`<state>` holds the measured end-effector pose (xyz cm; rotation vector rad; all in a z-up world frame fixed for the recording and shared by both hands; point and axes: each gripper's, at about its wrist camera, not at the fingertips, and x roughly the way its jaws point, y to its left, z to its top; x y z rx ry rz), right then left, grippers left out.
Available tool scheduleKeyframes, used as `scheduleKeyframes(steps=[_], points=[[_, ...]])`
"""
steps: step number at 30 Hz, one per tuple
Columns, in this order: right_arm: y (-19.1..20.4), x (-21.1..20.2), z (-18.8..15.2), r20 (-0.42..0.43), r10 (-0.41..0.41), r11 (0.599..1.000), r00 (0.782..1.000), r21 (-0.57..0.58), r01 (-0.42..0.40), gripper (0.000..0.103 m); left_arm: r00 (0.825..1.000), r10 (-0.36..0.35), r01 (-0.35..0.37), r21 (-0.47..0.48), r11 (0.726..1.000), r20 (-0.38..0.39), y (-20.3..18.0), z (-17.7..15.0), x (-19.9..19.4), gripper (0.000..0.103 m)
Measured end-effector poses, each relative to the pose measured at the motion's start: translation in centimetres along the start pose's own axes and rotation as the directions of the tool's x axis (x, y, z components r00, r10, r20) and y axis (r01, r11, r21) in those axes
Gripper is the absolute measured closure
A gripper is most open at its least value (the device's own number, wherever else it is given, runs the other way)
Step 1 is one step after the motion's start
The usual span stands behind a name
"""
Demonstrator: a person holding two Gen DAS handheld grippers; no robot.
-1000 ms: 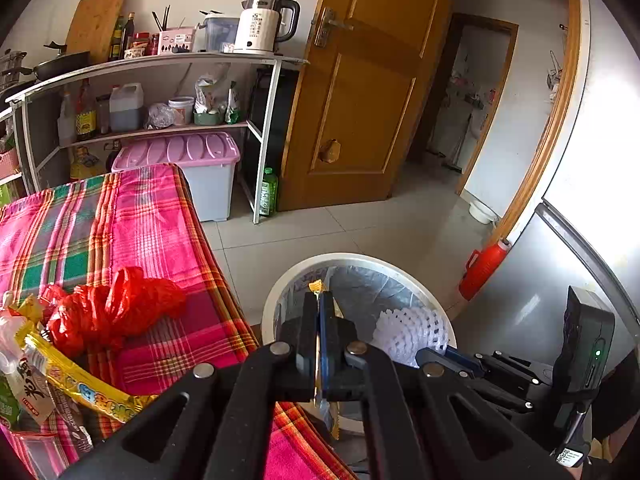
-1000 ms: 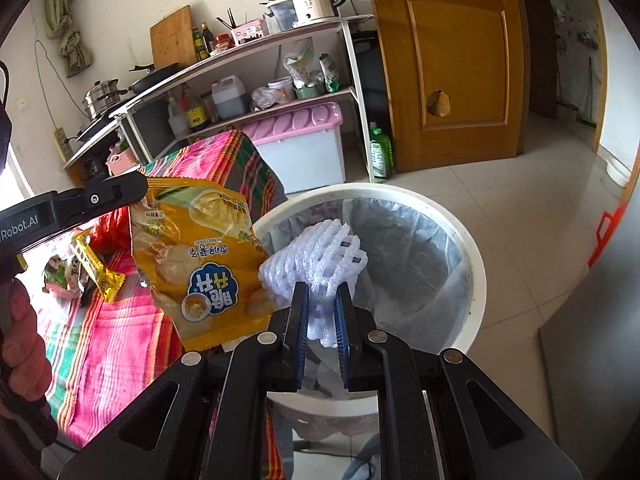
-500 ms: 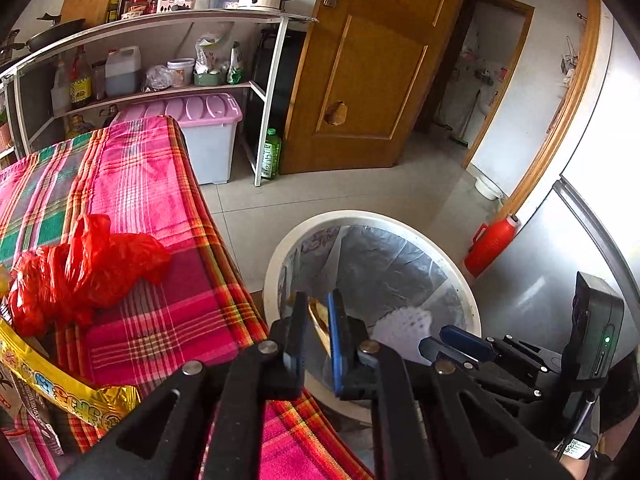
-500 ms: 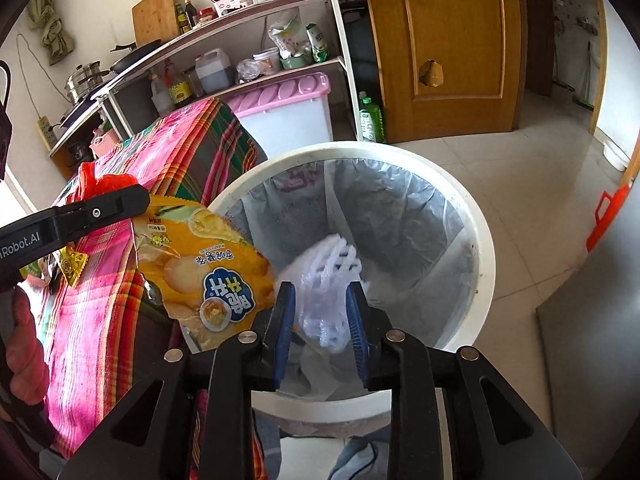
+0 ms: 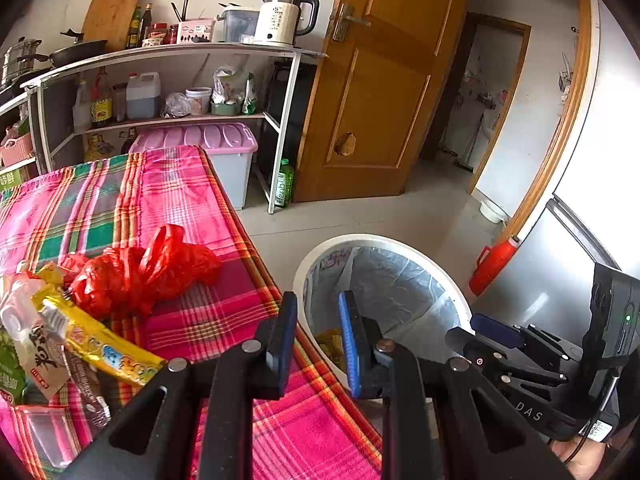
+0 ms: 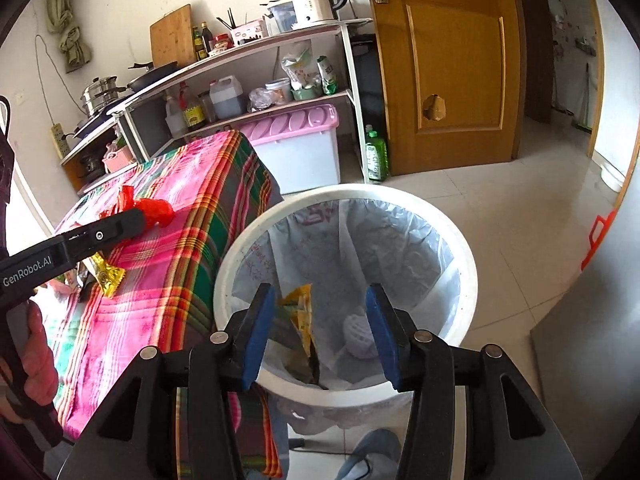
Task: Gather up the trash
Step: 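Return the right tool to the table toward the yellow candy wrapper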
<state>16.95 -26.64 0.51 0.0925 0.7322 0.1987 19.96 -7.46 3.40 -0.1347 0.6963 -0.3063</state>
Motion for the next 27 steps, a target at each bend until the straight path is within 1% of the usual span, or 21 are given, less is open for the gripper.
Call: scheduleKeyframes(steps=[5, 10, 15, 20, 27], points=[[1.9, -1.2, 0.1, 0.028, 0.006, 0.999, 1.000, -0.036, -0.005, 0.055, 0.998, 0.051, -0.051, -0.012, 0.999, 0.046, 1.6, -0.9, -2.9, 0.080], [4.5, -1.7, 0.1, 0.033, 0.065, 0.995, 0.997, -0.083, -0.062, 0.055, 0.990, 0.114, -0.111, -0.036, 0.993, 0.080, 3.8, -2.2, -5.8, 0.080], [7.2, -1.9, -0.1, 0.033, 0.139, 0.983, 0.990, -0.125, -0.134, 0.055, 0.977, 0.185, -0.177, -0.078, 0.981, 0.105, 6.3, -3.6, -8.5, 0.080], [9.8, -1.3, -0.4, -0.013, 0.195, 0.969, 0.981, -0.154, -0.195, 0.055, 0.963, 0.250, -0.237, -0.125, 0.964, 0.101, 8.8, -5.1, -9.9, 0.080], [12.7, -0.5, -0.6, -0.044, 0.234, 0.950, 0.971, -0.201, -0.238, 0.055, 0.952, 0.302, -0.288, -0.176, 0.941, 0.056, 11.3, -6.7, -9.6, 0.080]])
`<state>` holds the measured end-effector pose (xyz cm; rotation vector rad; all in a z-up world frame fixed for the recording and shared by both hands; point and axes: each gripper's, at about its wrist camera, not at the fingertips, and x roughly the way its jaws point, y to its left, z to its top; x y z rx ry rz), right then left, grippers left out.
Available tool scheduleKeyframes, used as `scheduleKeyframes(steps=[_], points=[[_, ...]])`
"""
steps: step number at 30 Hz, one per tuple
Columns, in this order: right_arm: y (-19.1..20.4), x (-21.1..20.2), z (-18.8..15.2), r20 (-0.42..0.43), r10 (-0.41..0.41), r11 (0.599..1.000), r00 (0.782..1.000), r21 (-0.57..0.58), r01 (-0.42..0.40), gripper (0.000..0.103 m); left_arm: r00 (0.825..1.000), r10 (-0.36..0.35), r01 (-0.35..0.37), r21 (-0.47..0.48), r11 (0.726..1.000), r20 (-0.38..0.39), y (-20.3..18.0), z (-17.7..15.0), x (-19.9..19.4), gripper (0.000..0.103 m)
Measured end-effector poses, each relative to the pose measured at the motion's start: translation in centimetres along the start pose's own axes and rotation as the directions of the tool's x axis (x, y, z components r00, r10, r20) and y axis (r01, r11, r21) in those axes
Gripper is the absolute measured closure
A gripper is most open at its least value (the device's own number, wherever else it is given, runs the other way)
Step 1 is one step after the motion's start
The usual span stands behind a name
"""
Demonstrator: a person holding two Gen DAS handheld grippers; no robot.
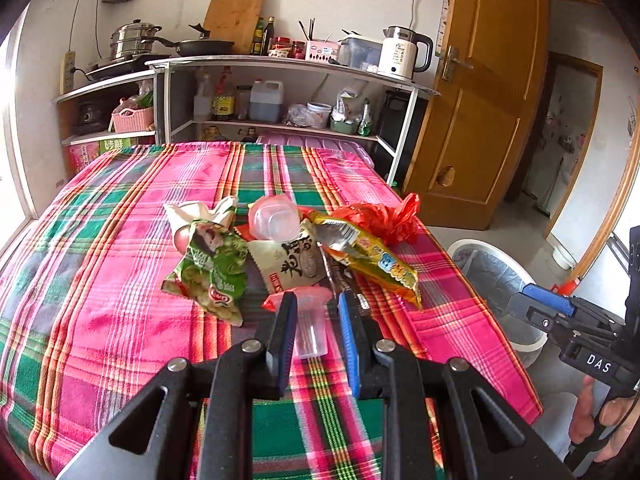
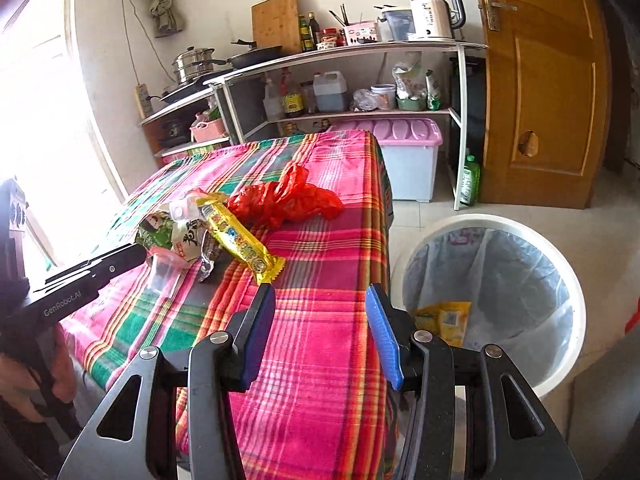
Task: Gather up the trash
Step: 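Return the right tool to the table toward the yellow candy wrapper, then grasp the yellow candy wrapper with the right gripper while the left grasps a clear cup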
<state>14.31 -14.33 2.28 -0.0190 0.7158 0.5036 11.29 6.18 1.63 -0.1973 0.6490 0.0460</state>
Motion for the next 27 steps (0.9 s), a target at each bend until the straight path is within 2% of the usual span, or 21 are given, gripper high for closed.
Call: scheduleKeyframes(steps=[4, 10, 19, 24, 27], points=[[1.0, 1.0, 0.2, -0.019, 0.021, 1.000, 1.000, -0.019, -0.021, 0.055, 0.999, 0.003, -0.004, -0.028, 1.000, -0.033, 1.1, -0.6, 0.9, 0.074], [2.3, 2.5, 0.7, -0.035, 0.044, 0.998, 0.998, -0.040, -0.045, 0.055, 0.997, -0.016, 0.012, -0.053, 0.999, -0.076, 1.7, -0.9, 2.5, 0.073], [4.2, 5.3, 2.4, -0.069, 0.065, 0.990, 0.996, -0.124, -0.073, 0.055, 0.996, -0.023, 0.018, -0.058, 0.998, -0.090, 1.6, -0.9, 3.1, 0.072], [5.3, 7.8, 3.0, -0.126, 0.075, 0.975, 0.989, -0.200, -0.100, 0.055, 0.994, -0.046, 0.039, -0.073, 0.997, -0.097, 1.8, -0.9, 3.1, 0.071], [5.6, 9.3, 3.2, -0.165, 0.078, 0.968, 0.983, -0.225, -0.114, 0.055, 0.988, -0.066, 0.051, -0.103, 0.993, -0.142, 2.3, -1.2, 3.8, 0.069]])
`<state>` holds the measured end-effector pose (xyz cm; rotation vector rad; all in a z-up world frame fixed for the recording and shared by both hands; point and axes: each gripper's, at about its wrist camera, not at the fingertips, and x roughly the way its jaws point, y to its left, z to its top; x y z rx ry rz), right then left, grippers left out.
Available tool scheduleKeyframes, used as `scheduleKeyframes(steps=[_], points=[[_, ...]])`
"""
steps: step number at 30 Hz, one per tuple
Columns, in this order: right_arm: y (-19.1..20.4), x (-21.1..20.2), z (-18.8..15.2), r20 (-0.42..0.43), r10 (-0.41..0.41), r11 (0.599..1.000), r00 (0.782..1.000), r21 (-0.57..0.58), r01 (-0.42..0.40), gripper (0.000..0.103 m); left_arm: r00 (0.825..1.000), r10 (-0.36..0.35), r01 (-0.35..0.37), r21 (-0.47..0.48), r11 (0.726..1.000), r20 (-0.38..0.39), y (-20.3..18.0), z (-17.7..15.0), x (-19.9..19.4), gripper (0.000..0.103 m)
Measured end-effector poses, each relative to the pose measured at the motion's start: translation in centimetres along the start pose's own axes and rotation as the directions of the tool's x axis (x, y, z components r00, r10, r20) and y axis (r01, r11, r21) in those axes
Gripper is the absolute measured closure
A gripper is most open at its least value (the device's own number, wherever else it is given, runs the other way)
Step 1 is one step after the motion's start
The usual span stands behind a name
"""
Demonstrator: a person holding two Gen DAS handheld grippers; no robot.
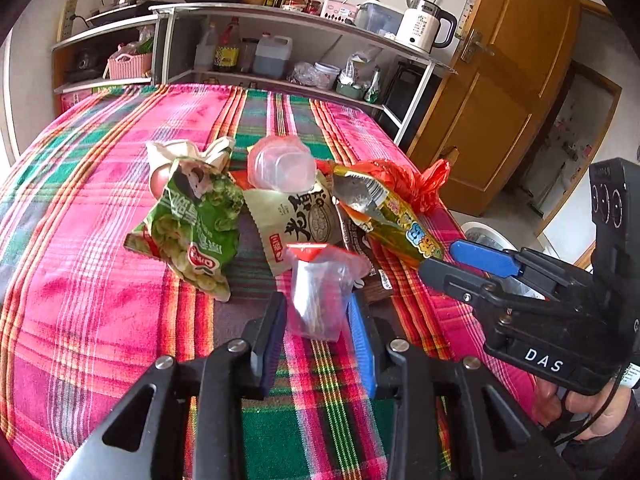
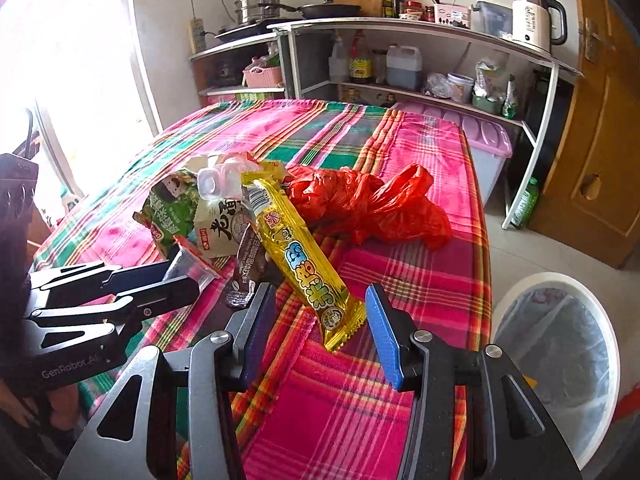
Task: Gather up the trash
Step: 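Grasp the yellow candy wrapper with the right gripper while the left grasps a clear cup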
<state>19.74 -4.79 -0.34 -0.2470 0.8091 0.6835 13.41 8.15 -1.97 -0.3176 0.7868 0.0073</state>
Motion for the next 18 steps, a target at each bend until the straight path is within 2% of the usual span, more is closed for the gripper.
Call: scheduleKeyframes(steps=[8, 12, 18], points=[[-0.4, 1.3, 0.7, -0.025, 0.019, 1.000, 1.000, -0.018, -0.019, 0.055, 1.000, -0.013, 0.013, -0.009, 1.000, 0.011, 0.5, 0.0, -0.1, 0.070], [-0.4, 1.7, 0.8, -0.038, 0.020, 0.999, 0.999, -0.025, -0.021, 0.073, 1.000, -0.022, 0.022, -0.010, 1.000, 0.010, 0.5, 0.0, -0.1, 0.071], [-0.3, 1.0, 0.5, -0.023, 0.022, 1.000, 0.999, -0.012, -0.022, 0.084, 0.999, -0.023, 0.023, -0.004, 1.000, 0.022, 0.4, -0.1, -0.4, 0.071]])
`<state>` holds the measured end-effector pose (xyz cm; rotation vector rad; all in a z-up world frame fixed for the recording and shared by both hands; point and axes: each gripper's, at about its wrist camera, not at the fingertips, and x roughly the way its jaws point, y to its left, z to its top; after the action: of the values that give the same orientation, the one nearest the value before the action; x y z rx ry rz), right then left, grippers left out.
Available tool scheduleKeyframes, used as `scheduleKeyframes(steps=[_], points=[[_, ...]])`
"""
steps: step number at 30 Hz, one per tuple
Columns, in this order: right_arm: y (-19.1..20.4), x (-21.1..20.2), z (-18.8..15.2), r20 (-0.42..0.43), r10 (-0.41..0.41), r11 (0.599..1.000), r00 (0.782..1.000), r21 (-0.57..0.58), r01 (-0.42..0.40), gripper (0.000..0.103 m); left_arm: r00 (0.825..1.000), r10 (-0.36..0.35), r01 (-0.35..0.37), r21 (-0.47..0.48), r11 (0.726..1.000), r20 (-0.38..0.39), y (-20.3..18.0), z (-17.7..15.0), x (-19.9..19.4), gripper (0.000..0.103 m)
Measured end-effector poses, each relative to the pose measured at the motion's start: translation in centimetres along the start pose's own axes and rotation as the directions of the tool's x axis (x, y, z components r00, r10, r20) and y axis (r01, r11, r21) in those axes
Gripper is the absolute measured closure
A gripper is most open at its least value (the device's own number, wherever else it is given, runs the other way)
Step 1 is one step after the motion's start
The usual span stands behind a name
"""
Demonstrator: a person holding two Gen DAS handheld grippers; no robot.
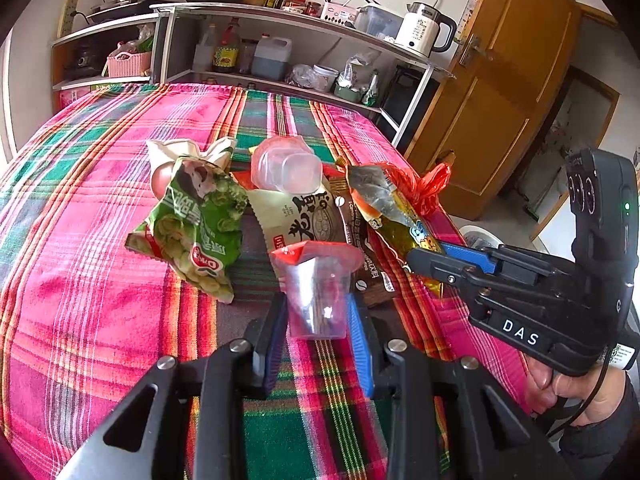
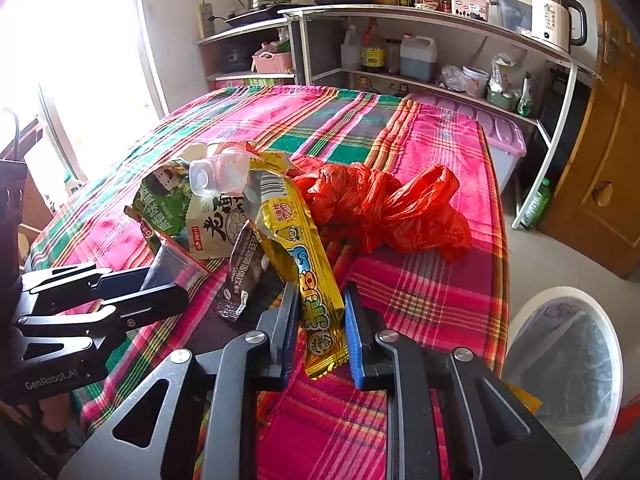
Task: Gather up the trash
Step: 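Grasp the yellow candy wrapper with the right gripper while the left grasps a clear cup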
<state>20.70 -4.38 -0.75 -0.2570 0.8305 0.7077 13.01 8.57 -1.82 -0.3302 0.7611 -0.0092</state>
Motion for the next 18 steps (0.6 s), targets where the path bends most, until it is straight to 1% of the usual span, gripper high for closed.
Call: scheduleKeyframes(steps=[9, 13, 18], points=[[-0.2, -2.9, -1.4, 0.055, 0.004, 0.998, 0.998, 0.067, -0.008, 0.086, 0.999, -0.002, 0.002, 0.020, 1.000, 0.036, -0.8, -0.1, -1.7, 0.071], [-0.6, -4.3, -2.4, 0.081, 0.001, 0.995, 0.997, 0.100, -0.009, 0.086, 0.999, -0.010, 0.009, 0.032, 0.999, 0.048, -1.7, -0.2, -2.3, 0.071], [-2.0, -6.4, -3.9, 0.109, -0.023, 0.987, 0.994, 0.162, 0.005, 0.086, 0.998, -0.034, 0.030, 0.066, 0.997, 0.060, -3.4, 0.2, -2.7, 0.071]])
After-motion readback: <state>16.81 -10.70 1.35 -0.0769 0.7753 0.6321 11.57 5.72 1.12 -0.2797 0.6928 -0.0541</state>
